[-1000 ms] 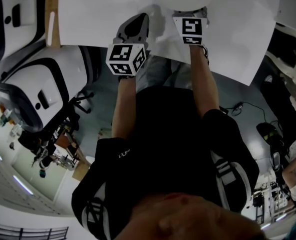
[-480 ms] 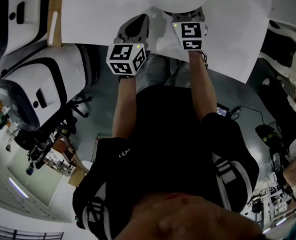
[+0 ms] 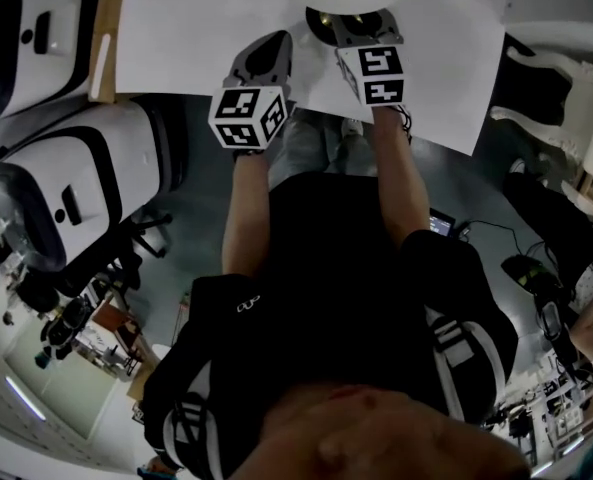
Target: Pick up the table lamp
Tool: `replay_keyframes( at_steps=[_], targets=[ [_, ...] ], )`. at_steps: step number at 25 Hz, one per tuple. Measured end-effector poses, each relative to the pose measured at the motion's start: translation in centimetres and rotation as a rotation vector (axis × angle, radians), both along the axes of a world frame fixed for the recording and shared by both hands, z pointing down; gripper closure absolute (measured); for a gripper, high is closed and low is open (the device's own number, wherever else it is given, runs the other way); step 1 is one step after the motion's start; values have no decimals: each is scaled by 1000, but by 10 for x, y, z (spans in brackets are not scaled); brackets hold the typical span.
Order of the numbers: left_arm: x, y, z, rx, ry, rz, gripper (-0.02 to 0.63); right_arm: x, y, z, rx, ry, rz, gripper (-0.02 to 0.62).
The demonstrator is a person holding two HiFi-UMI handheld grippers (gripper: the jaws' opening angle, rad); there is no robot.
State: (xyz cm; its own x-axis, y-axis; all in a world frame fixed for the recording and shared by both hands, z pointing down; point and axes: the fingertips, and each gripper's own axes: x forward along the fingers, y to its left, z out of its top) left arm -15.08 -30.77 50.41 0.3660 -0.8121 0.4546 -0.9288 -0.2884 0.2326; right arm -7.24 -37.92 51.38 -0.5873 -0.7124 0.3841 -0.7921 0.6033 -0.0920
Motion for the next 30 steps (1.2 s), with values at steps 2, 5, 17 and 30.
replay_keyframes(
  at_steps=[2, 5, 17, 30],
  targets=[
    [1, -2, -6, 23, -12, -38, 596, 7, 2, -12, 3, -6, -7, 482],
    [4, 0, -17, 46, -18, -89, 596, 19, 10, -30, 10, -5, -20, 482],
    [38, 9, -83, 190, 8, -129, 595, 55, 50, -107, 60, -15, -81, 483],
    [63, 12, -146, 322, 13, -69, 597, 77, 67, -172, 144, -32, -66, 483]
  ],
)
